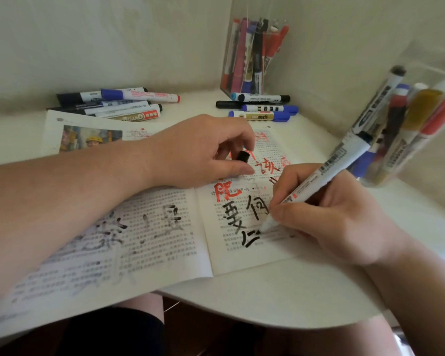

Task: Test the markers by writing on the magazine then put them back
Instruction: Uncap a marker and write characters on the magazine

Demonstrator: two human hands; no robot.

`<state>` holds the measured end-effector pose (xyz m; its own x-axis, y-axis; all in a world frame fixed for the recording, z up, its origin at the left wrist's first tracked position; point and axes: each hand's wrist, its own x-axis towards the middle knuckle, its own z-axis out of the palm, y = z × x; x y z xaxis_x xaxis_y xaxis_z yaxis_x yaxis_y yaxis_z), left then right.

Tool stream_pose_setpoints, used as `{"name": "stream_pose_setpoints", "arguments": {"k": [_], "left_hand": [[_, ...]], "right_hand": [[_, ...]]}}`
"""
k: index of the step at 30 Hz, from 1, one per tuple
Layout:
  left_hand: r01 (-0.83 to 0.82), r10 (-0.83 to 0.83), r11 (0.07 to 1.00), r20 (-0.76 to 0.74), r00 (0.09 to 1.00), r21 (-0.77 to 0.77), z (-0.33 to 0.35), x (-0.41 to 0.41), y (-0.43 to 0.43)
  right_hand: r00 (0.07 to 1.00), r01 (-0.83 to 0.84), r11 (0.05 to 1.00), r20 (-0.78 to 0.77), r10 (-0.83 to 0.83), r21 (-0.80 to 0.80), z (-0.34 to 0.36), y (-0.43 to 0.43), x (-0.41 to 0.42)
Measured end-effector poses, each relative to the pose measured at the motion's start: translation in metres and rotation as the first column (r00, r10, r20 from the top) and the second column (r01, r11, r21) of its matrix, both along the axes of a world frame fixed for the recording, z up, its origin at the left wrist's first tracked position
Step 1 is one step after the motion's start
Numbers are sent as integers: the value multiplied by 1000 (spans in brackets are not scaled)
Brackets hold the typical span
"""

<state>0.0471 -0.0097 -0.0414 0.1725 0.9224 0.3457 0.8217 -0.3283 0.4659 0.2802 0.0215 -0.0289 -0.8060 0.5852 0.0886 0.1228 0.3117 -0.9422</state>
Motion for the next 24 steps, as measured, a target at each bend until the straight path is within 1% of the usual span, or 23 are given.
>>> {"name": "stream_pose_setpoints", "arguments": {"k": [2, 4, 12, 16, 20, 24], "left_hand": [[10, -10, 1000, -23, 1000, 4, 0, 0, 0], [15, -15, 1000, -24, 1000, 8, 0, -1, 0], [27, -25, 999, -44, 999, 35, 0, -1, 1], [26, -25, 999, -42, 999, 33, -1, -1, 1], [21, -20, 999, -35, 999, 37, -1, -1, 1], [12, -11, 1000, -23, 1000, 29, -1, 0, 1]], "right_hand": [[1000, 14, 1000, -14, -14, -1, -1, -1, 0], [1000, 1, 999, 0, -1, 39, -1, -2, -1], [987, -137, 991, 80, 136, 9, 3, -2, 7], [989, -141, 990, 47, 142, -24, 4, -1, 8], [993, -109, 993, 41, 107, 43, 2, -1, 5], [996, -90, 995, 19, 90, 36, 1, 1, 5]]}}
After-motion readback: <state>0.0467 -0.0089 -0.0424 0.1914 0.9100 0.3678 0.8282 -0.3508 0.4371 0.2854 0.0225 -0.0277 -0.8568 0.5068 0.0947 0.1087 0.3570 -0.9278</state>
